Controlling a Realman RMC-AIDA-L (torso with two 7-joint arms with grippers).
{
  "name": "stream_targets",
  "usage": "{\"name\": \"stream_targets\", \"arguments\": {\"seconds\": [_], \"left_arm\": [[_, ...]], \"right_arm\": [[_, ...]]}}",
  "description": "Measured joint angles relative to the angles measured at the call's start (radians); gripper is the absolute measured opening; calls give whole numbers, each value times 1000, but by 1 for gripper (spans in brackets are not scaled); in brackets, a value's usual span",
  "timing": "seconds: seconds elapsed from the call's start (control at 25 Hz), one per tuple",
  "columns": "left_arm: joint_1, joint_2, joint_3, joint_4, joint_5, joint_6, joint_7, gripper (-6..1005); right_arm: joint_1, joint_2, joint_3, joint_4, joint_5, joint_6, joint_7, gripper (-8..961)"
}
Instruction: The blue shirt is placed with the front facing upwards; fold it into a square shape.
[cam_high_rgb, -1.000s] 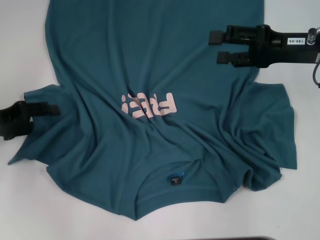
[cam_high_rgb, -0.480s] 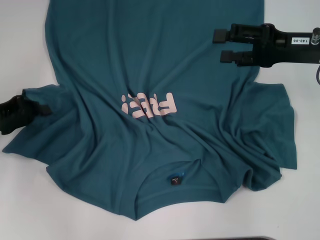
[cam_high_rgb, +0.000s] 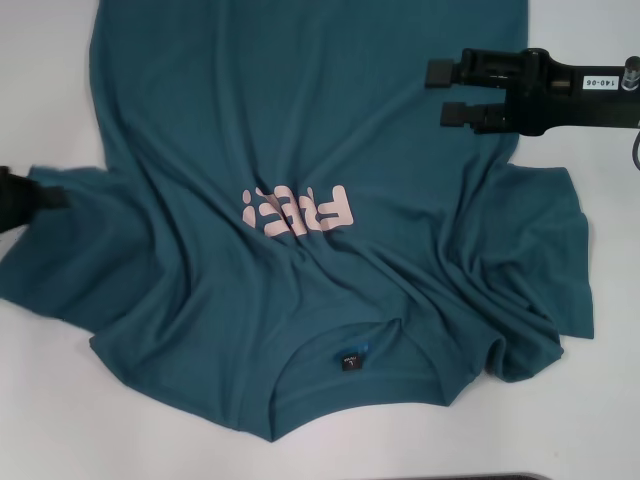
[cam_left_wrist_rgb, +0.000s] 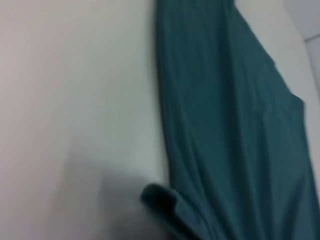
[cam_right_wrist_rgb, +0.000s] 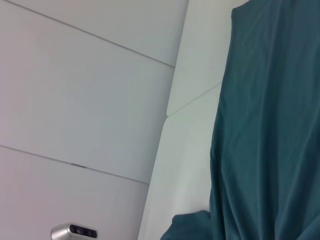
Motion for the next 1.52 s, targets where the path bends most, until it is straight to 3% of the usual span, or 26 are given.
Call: {"name": "stream_targets", "arguments": {"seconds": [0.16, 0.24, 0.64, 0.88, 1.16, 1.36, 1.52], "left_arm": [[-25, 55, 10, -15, 81, -4, -36, 4], [-41, 72, 10, -47, 138, 2, -57, 4], [-79, 73, 26, -143, 253, 33, -99, 3], [-106, 69, 14, -177, 241, 184, -134, 3], [-154, 28, 24, -176, 230, 242, -210, 3], [-162, -32, 50, -269, 232, 242, -255, 4], [-182, -57, 52, -280, 225, 245, -261, 24]], "right_arm": [[0, -5, 0, 8, 0, 0, 0, 909], [0, -6, 0, 12, 1, 0, 0, 909], [0, -7, 0, 13, 1, -1, 0, 908], [0, -7, 0, 14, 0, -2, 0, 908], [0, -7, 0, 14, -1, -1, -1, 908], [0, -7, 0, 14, -2, 3, -8, 908], [0, -7, 0, 14, -3, 7, -10, 907]]}}
